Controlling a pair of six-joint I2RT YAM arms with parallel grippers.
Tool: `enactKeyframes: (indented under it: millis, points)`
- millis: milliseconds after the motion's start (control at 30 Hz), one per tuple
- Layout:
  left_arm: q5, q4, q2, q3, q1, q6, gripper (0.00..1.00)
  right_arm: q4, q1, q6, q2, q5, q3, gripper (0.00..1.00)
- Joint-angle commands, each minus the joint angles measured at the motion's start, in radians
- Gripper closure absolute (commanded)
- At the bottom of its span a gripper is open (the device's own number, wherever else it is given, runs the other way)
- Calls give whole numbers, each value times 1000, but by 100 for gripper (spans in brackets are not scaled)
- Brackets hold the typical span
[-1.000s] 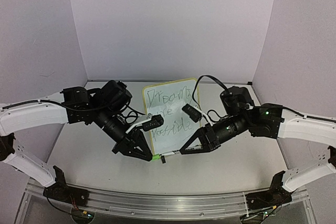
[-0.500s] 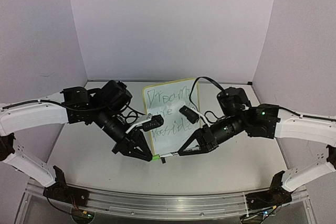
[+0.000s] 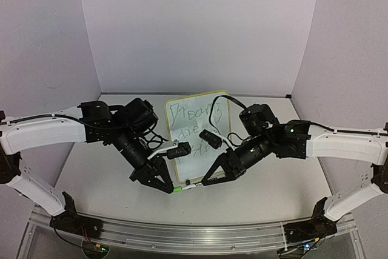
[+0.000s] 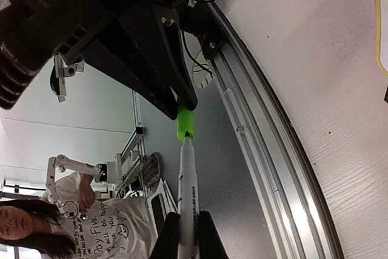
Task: Write a sentence on the whiteboard
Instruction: Insert the whiteboard marker without the cap into the pen cap.
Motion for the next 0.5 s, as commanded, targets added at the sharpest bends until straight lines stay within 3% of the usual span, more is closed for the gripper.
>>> enactKeyframes:
  millis: [0,467]
  points:
    - [21,102,14,82,-16,24,100,99,9,-22,29,-14,61,100]
    - [51,57,39,90,-26,53,100,125,10,-20,-14,27,31,100]
